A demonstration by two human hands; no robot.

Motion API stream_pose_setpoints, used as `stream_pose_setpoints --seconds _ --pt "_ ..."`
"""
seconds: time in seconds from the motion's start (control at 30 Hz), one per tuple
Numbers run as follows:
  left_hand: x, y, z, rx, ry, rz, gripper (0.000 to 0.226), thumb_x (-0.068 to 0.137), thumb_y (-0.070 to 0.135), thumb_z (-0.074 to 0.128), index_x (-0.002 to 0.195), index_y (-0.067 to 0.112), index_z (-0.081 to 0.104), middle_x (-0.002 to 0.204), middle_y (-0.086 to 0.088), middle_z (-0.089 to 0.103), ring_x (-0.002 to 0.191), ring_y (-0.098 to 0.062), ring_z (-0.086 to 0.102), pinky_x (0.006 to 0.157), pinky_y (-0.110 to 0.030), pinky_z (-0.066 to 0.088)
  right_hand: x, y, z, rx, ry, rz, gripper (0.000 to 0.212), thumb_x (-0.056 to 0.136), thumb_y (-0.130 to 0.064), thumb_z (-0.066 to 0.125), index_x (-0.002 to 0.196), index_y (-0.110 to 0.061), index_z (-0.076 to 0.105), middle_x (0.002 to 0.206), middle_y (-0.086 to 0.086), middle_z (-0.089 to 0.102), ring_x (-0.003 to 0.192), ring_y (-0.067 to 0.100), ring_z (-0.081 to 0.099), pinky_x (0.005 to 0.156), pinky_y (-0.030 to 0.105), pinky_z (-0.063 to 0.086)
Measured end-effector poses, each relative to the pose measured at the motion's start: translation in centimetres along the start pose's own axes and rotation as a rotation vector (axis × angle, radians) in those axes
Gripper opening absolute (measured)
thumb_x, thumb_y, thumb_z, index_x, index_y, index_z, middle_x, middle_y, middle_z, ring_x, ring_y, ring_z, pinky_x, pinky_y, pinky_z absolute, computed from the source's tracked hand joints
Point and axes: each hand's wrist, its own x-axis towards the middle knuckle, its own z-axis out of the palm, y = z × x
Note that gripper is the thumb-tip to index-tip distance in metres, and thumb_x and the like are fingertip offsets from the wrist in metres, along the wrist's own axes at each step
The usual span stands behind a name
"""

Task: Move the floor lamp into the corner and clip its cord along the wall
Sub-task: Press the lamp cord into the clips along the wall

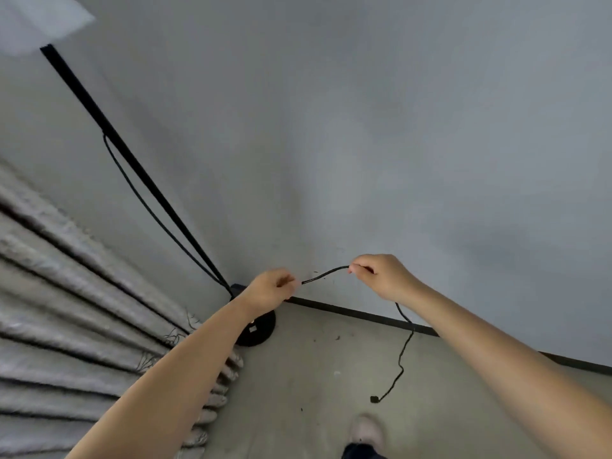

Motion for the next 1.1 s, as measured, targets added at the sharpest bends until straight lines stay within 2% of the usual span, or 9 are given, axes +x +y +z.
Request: stream_pose_setpoints --seconds 0.13,0.23,0.33,0.5,0.63,0.67,0.73,0.9,1.1 --pt "6.8 -3.4 -0.2 0.004 0.034 -0.101 0.023 0.095 0.018 0.045 0.074 0.019 0.054 0.07 0.003 0.051 0.068 -0.013 0.046 0.054 -0.015 0.034 8.3 1.8 2.1 -0.03 0.003 0.005 0.032 0.091 -0.011 0.042 0.079 0.016 0.053 0.079 0.034 0.058 0.066 0.037 0.049 0.058 0.032 0.032" --pt "12.2 -6.6 0.4 0.129 0.015 -0.128 0.021 0.096 0.012 0.041 0.104 0.004 0.059 0.099 -0.012 0.062 0.087 -0.019 0.052 0.069 -0.021 0.04 14.2 2.9 5.5 -0.04 -0.017 0.008 0.028 0.089 -0.005 0.039 0.083 0.016 0.057 0.086 0.033 0.062 0.07 0.034 0.051 0.064 0.032 0.04" --pt "15.7 -8.5 0.6 0.327 0.073 -0.101 0.027 0.096 0.011 0.038 0.113 0.005 0.058 0.117 -0.018 0.059 0.105 -0.029 0.054 0.087 -0.034 0.044 17.7 3.6 8.0 -0.041 0.02 -0.012 0.027 0.088 -0.002 0.039 0.09 0.011 0.062 0.099 0.027 0.067 0.092 0.039 0.058 0.08 0.038 0.049" --pt "23.1 -15.9 2.5 0.58 0.246 0.027 0.028 0.097 0.012 0.037 0.114 0.006 0.059 0.13 -0.015 0.048 0.119 -0.028 0.041 0.095 -0.036 0.041 25.5 7.5 15.2 -0.157 0.158 -0.13 0.023 0.088 -0.006 0.044 0.091 0.002 0.066 0.091 0.021 0.07 0.083 0.032 0.059 0.066 0.028 0.037" --pt "27.2 -21.7 3.7 0.599 0.453 0.193 0.017 0.088 -0.001 0.05 0.094 -0.003 0.066 0.1 -0.021 0.061 0.098 -0.033 0.053 0.072 -0.037 0.048 30.2 10.7 20.2 -0.247 0.242 -0.241 0.025 0.09 -0.009 0.044 0.087 0.006 0.064 0.084 0.025 0.069 0.074 0.034 0.057 0.061 0.029 0.034" --pt "28.1 -23.0 3.8 0.621 0.515 0.284 0.008 0.078 -0.008 0.061 0.081 -0.006 0.068 0.084 -0.023 0.064 0.084 -0.033 0.06 0.062 -0.034 0.05 31.2 11.5 21.4 -0.272 0.261 -0.258 0.026 0.09 -0.01 0.043 0.085 0.007 0.063 0.082 0.026 0.067 0.071 0.034 0.055 0.06 0.03 0.034" --pt "29.7 -24.8 3.8 0.777 0.598 0.439 0.017 0.051 -0.016 0.076 0.061 -0.005 0.068 0.057 -0.018 0.064 0.055 -0.028 0.063 0.048 -0.027 0.051 33.0 12.9 23.2 -0.322 0.305 -0.293 0.028 0.09 -0.011 0.043 0.082 0.007 0.062 0.082 0.027 0.064 0.073 0.034 0.054 0.061 0.033 0.036" --pt "33.2 -28.1 3.4 1.138 0.813 0.689 0.017 0.053 -0.012 0.064 0.057 0.004 0.066 0.05 -0.008 0.061 0.048 -0.021 0.059 0.066 -0.03 0.048 36.3 14.9 25.8 -0.377 0.528 -0.484 0.022 0.088 -0.011 0.048 0.091 0.001 0.066 0.085 0.026 0.065 0.08 0.04 0.058 0.067 0.046 0.05" --pt "35.4 -30.9 4.2 1.313 0.945 0.847 0.011 0.057 -0.006 0.074 0.058 0.003 0.068 0.049 -0.008 0.062 0.049 -0.022 0.062 0.079 -0.045 0.057 38.5 16.9 28.0 -0.448 0.589 -0.595 0.021 0.086 -0.011 0.051 0.095 -0.002 0.068 0.09 0.026 0.061 0.082 0.039 0.058 0.067 0.041 0.046"
